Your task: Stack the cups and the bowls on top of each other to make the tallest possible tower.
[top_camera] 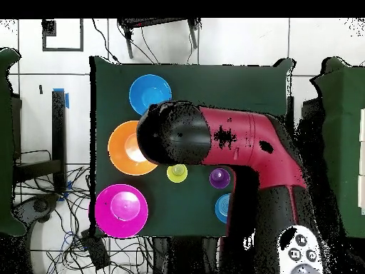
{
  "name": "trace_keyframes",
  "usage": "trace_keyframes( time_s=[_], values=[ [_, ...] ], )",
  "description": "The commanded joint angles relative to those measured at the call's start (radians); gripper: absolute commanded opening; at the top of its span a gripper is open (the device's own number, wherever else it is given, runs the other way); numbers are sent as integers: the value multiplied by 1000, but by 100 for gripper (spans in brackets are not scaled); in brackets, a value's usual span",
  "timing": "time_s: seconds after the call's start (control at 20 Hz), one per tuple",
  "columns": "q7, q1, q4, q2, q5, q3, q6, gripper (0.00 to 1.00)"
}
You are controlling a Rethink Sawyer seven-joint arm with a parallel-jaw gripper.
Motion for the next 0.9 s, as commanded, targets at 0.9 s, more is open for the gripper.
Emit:
trace_keyframes(
  time_s=[0.9],
  values=[
    [22, -37, 26, 158, -81, -22, 209, 0]
  ],
)
